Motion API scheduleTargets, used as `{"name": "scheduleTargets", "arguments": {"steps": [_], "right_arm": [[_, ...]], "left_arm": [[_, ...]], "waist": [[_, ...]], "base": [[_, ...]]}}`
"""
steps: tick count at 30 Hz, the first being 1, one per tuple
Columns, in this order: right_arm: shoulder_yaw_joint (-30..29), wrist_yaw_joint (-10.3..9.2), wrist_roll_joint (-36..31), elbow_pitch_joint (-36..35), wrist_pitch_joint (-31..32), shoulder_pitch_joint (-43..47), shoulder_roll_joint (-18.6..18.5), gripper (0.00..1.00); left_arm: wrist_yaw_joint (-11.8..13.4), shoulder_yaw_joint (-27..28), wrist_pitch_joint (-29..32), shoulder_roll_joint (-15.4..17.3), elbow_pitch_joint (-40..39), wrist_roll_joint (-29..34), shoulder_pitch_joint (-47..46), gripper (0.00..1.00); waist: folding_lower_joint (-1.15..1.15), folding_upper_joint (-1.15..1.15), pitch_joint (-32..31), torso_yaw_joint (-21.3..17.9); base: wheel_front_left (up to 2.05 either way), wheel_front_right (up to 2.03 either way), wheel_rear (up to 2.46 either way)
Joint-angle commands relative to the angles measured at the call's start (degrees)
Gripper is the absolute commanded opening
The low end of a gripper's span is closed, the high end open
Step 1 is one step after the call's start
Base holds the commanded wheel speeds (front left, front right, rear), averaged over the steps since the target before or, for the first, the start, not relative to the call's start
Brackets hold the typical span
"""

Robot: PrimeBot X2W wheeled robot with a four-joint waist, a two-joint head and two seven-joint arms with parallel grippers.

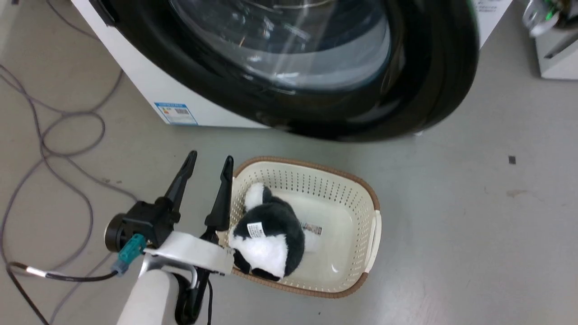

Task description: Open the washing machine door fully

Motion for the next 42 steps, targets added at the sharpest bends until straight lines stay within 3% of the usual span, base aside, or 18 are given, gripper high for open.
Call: {"name": "scheduleTargets", "arguments": {"steps": [1,12,26,42], "right_arm": [[0.2,0.07,0.7,-1.7,0.6,2.4,-0.7,0.0],[1.1,0.07,4.6,-11.8,0.0,12.0,-4.2,0.0],[4.8,0.07,11.6,-29.1,-7.3,25.7,-9.2,0.0],[6.0,0.07,12.8,-42.8,-15.2,32.0,-8.4,0.0]], "left_arm": [[-0.3,0.0,-0.3,0.1,0.4,-0.1,1.2,1.0],[-0.3,-0.3,-0.3,0.6,1.9,0.0,4.0,1.0],[-0.3,1.2,-0.3,2.4,3.4,1.1,9.0,1.0],[-0.3,1.8,-0.3,3.0,3.7,1.2,10.9,1.0]], "waist": [[0.0,0.0,-1.2,-0.1],[0.0,0.0,-7.6,0.4],[0.0,0.0,-15.7,2.9],[0.0,0.0,-16.6,4.3]], "base": [[0.0,0.0,0.0],[0.0,0.0,0.0],[0.0,0.0,0.0],[0.0,0.0,0.0]]}}
